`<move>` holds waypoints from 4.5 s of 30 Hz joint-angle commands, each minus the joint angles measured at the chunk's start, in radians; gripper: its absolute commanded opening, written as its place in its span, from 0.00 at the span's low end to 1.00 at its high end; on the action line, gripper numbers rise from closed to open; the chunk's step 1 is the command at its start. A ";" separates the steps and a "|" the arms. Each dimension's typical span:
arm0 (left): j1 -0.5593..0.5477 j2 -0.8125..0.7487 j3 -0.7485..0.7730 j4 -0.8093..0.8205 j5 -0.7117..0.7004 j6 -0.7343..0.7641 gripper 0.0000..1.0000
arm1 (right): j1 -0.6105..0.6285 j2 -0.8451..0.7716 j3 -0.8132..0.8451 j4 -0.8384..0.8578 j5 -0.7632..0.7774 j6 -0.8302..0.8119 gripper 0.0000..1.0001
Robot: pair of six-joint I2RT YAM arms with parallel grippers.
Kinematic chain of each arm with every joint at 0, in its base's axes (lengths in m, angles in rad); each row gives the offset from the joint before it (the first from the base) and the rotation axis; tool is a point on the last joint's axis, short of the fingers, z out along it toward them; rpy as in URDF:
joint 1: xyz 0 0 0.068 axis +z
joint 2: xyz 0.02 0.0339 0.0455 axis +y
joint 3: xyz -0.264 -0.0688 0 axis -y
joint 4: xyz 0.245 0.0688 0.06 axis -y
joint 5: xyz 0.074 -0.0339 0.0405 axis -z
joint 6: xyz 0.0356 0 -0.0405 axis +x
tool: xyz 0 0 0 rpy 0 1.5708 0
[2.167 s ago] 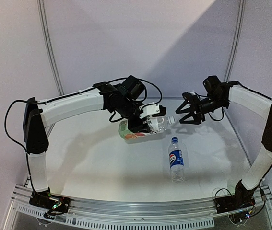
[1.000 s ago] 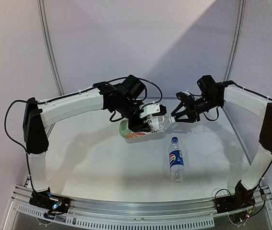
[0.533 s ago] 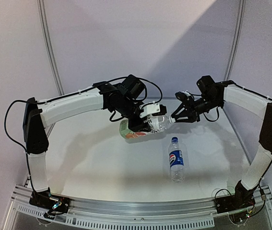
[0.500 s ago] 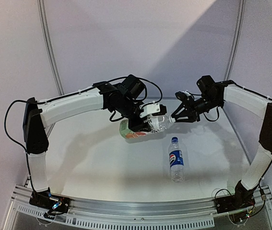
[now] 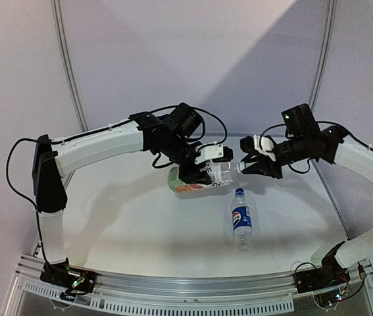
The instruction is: Unscrew the bottle caps
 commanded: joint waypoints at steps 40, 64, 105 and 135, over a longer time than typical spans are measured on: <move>0.051 -0.073 -0.135 -0.027 -0.057 0.061 0.00 | 0.008 -0.147 -0.067 -0.205 0.195 -0.065 0.06; 0.081 -0.073 -0.120 0.047 -0.111 -0.037 0.00 | -0.182 0.134 -0.249 -0.099 0.478 0.653 0.23; 0.101 -0.095 -0.101 0.051 -0.062 -0.041 0.00 | -0.191 0.178 0.068 -0.264 0.075 0.497 0.68; 0.118 -0.045 0.019 0.010 0.063 -0.044 0.00 | -0.098 0.318 0.269 0.073 -0.404 0.953 0.64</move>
